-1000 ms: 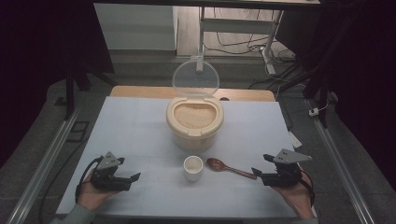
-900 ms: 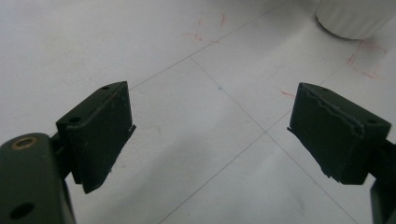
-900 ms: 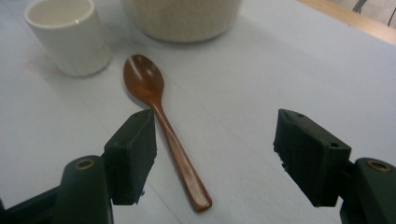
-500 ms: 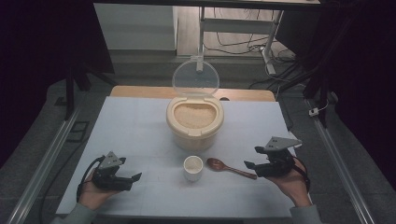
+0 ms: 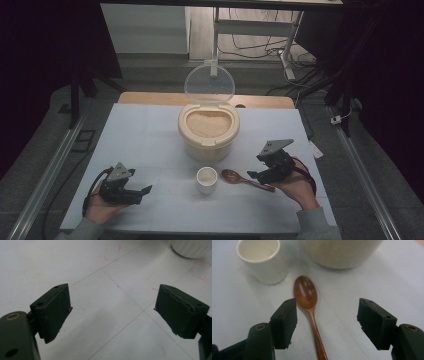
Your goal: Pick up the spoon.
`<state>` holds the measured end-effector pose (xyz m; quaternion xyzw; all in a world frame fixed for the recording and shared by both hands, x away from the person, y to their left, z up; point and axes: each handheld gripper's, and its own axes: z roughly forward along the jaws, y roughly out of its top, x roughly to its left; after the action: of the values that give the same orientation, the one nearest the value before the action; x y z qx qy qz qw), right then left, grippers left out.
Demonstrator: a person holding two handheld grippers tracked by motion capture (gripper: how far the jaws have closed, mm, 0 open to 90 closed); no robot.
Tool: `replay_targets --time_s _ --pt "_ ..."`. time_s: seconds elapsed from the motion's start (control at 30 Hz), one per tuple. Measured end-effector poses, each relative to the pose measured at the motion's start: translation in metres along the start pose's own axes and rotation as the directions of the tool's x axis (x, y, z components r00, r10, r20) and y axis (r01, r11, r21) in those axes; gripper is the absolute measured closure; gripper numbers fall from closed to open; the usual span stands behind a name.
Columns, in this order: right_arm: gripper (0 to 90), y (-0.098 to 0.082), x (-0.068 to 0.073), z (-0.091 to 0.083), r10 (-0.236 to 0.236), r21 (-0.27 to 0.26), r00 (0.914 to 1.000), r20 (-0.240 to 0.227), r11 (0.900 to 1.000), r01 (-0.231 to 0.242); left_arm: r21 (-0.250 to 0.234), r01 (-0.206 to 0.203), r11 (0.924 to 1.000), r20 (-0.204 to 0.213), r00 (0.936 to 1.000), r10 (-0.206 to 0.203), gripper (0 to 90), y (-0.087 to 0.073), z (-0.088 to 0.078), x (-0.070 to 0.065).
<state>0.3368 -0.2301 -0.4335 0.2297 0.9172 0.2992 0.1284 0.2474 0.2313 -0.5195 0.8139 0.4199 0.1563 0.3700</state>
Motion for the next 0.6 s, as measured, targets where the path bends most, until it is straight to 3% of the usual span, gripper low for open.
replay_targets --time_s 0.1,0.13,0.3,0.33,0.37,0.5,0.6 --pt "32.6 -0.001 0.000 0.004 -0.007 0.033 0.9999 -0.015 0.999 0.007 0.005 -0.002 1.0000 0.002 1.0000 0.002 13.2 0.000 0.001 0.000" --pt "32.6 -0.002 0.000 0.008 -0.022 0.076 0.9996 -0.016 0.997 0.023 0.007 -0.004 1.0000 0.002 1.0000 0.004 13.2 0.000 0.001 -0.001" --pt "32.7 -0.004 0.000 0.014 -0.024 0.128 0.9996 -0.013 0.991 0.026 0.008 -0.008 0.9999 0.004 1.0000 0.008 13.2 -0.001 0.002 -0.002" --pt "33.1 -0.006 0.001 0.016 -0.030 0.162 0.9995 -0.008 0.986 0.031 0.008 -0.008 0.9999 0.004 1.0000 0.008 13.2 -0.001 0.001 -0.001" --pt "33.1 -0.006 0.001 0.016 -0.030 0.162 0.9995 -0.008 0.986 0.031 0.009 -0.007 0.9999 0.003 1.0000 0.007 13.2 -0.001 0.001 -0.001" --pt "35.3 -0.013 -0.001 0.025 -0.044 0.258 0.9989 -0.016 0.965 0.046 0.006 -0.008 1.0000 0.005 1.0000 0.008 13.2 -0.001 0.001 -0.001" --pt "35.8 -0.017 -0.003 0.027 -0.037 0.281 0.9991 -0.021 0.959 0.041 0.008 -0.007 0.9999 0.007 0.9999 0.007 13.2 -0.002 0.001 -0.001"
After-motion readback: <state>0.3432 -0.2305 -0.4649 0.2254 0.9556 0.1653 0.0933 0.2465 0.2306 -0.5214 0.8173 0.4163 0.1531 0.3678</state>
